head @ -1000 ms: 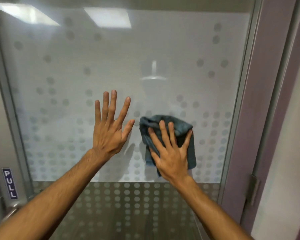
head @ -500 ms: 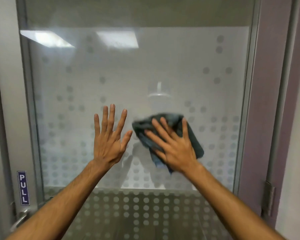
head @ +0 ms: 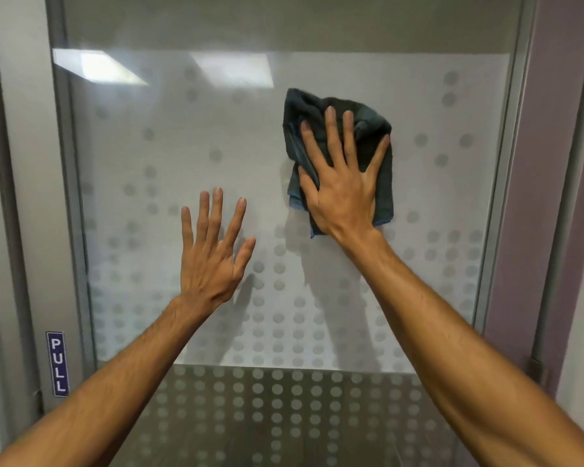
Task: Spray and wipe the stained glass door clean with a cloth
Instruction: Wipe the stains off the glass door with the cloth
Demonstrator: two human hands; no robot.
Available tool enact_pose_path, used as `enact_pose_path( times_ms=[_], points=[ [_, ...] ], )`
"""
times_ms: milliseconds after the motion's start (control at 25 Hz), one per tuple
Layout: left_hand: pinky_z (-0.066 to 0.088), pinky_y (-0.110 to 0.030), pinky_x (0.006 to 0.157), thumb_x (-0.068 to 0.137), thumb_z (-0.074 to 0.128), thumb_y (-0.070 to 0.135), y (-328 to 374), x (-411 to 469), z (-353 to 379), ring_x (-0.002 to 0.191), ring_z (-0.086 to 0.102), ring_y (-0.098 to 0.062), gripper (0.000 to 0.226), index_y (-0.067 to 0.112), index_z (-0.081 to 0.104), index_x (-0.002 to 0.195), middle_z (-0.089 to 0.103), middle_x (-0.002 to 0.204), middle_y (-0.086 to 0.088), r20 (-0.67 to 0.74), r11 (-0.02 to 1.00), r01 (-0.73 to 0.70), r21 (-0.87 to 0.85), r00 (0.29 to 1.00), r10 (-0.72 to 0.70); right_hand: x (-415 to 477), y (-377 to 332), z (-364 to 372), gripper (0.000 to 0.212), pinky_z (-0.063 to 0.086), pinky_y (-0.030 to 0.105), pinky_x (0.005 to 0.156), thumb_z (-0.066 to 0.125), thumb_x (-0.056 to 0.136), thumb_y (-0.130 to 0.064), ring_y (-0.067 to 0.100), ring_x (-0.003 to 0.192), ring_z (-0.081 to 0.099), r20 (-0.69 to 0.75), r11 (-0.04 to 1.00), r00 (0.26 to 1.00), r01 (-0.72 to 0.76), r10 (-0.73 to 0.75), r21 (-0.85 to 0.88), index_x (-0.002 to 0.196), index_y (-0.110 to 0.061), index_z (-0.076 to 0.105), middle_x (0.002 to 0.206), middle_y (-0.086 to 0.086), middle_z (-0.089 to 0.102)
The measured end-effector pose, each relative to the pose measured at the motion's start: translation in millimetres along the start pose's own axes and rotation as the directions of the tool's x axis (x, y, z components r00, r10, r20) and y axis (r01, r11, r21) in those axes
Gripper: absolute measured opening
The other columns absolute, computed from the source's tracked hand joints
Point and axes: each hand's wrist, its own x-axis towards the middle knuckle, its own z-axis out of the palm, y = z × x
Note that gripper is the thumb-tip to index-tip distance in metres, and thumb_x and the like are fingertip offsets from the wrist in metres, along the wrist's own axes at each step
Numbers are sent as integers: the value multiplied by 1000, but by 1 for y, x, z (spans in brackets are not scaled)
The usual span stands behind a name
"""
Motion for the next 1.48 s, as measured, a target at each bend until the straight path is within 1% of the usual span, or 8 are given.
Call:
enact_pose_path(
  times_ms=[160,360,600,840,1080,1280,1400,1480],
  points=[
    [8,-62,123,105,24,48,-11,0,1,156,1,-34,63,22,10,160,3,168,-16,-15,1000,-3,-10,1000,3,-97,-34,14,63,6,78,114,37,105,-49,28,158,5,68,995,994,81,-85,60,162,-29,18,171,8,9],
    [9,-62,123,104,25,51,-30,-5,2,156,0,-33,65,22,9,160,1,168,-15,10,998,-60,12,998,60,-238,-60,31,69,28,80,106,44,101,-60,27,158,11,223,929,903,368,-367,41,160,-31,24,170,7,17],
    [9,-63,122,102,25,56,-43,-3,4,156,1,-33,69,21,12,160,3,168,-16,15,997,-71,-10,997,71,-220,-56,28,62,26,79,108,42,105,-56,27,158,13,236,910,884,415,-402,-3,160,-34,23,169,3,20],
    [9,-64,122,102,26,57,-51,7,2,156,3,-34,69,21,13,160,4,168,-16,-13,998,-45,-34,999,45,-61,-48,13,62,6,81,112,37,106,-55,26,159,2,108,980,974,198,-197,1,161,-34,18,171,5,7],
    [10,-63,122,102,28,56,-58,18,-3,156,2,-33,69,22,11,160,3,168,-15,6,997,-50,-52,999,50,79,-46,3,60,7,77,114,26,107,-58,27,158,7,43,999,999,31,-29,-28,161,-35,17,171,5,11],
    [8,-65,122,104,25,53,-68,19,-9,155,3,-35,66,23,10,160,4,168,-15,27,999,-34,-29,999,35,17,-85,13,56,6,77,115,30,109,-52,28,158,8,17,997,997,-72,71,24,161,-33,21,171,7,14],
    [6,-65,122,104,21,51,-77,12,-12,156,3,-34,63,23,9,160,4,168,-15,39,998,1,-61,999,2,-73,-116,25,59,5,80,114,38,107,-51,29,158,4,92,995,995,-43,34,93,161,-31,22,170,9,12],
    [4,-66,122,103,19,54,-87,8,-14,155,1,-34,65,24,8,160,3,168,-14,63,998,-9,-56,998,13,-139,-133,33,61,10,82,112,43,106,-50,29,158,2,156,993,985,55,-71,104,160,-30,25,169,9,13]
  ],
)
